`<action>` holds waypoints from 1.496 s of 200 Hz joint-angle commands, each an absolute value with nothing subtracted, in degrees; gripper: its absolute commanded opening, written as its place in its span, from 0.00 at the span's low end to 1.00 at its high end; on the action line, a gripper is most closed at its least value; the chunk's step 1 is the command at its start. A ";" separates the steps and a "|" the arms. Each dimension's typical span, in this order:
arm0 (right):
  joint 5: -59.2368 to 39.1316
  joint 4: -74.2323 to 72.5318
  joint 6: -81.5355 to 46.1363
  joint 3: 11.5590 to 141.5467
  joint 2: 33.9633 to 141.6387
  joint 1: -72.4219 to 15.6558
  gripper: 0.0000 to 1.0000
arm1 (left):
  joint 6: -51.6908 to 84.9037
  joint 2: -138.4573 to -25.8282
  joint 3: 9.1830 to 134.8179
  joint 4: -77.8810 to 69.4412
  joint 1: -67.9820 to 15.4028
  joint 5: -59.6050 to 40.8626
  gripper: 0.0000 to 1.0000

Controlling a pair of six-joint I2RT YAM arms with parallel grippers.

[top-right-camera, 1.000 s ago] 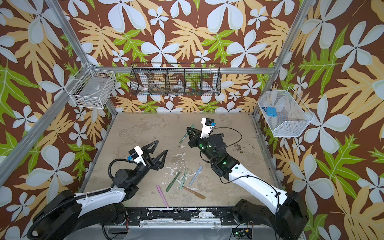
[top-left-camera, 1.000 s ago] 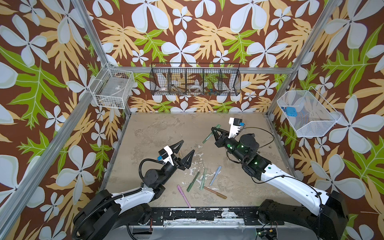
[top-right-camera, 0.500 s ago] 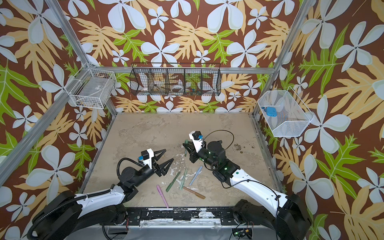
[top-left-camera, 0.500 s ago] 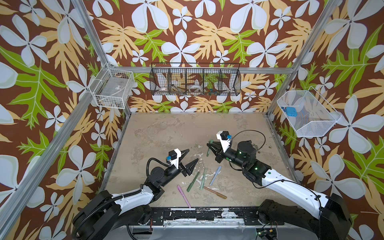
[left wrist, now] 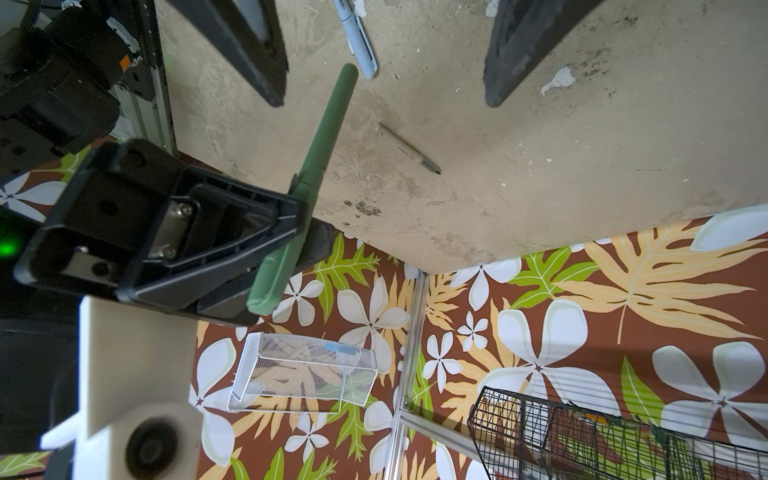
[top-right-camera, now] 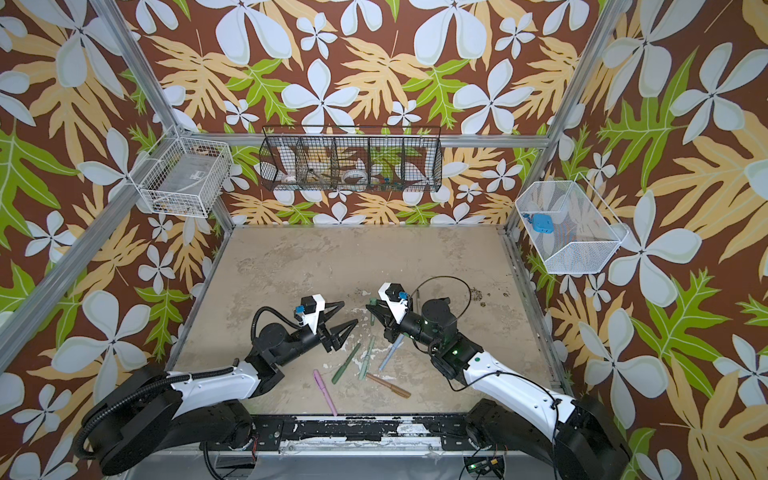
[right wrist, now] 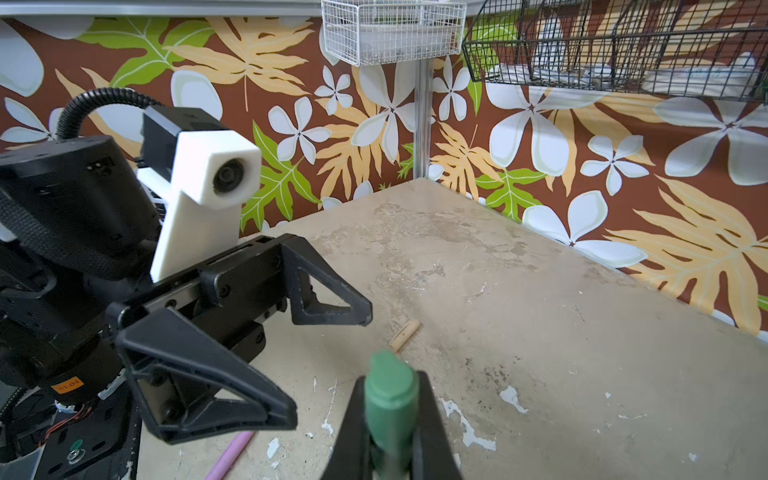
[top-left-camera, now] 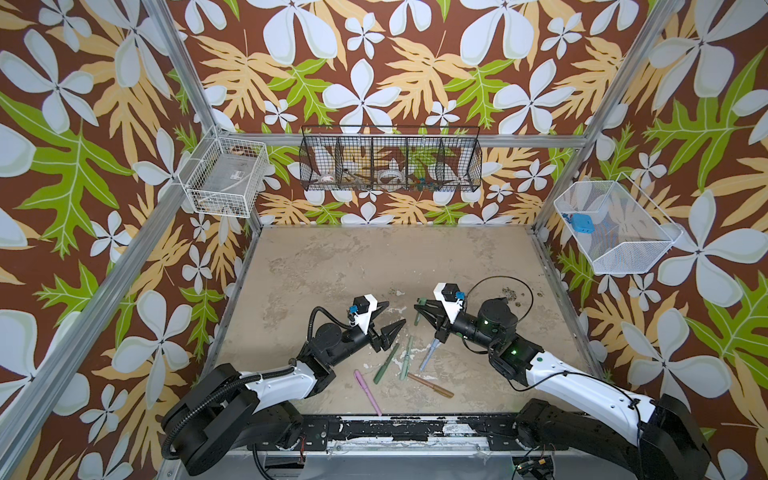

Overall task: Open the pen caps
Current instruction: 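Close left gripper around the green pen's body below the right gripper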

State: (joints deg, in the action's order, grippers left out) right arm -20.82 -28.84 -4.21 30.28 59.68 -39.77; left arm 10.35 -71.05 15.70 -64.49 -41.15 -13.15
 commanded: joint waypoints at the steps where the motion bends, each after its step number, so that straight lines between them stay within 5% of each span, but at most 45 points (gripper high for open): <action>1: -22.37 -32.82 -4.19 29.58 59.26 -39.81 0.00 | 9.65 -70.61 15.93 -64.60 -41.22 -14.71 0.74; 151: -28.78 -35.99 -5.45 29.26 60.33 -39.79 0.00 | 9.30 -74.03 14.70 -72.86 -41.22 -24.80 0.60; 245: -33.53 -36.74 -5.59 29.99 62.21 -39.90 0.00 | 10.14 -75.72 18.04 -67.83 -41.25 -26.23 0.68; 299: -36.90 -35.76 -4.51 30.61 63.06 -40.33 0.00 | 10.15 -76.42 17.92 -69.08 -41.31 -27.89 0.61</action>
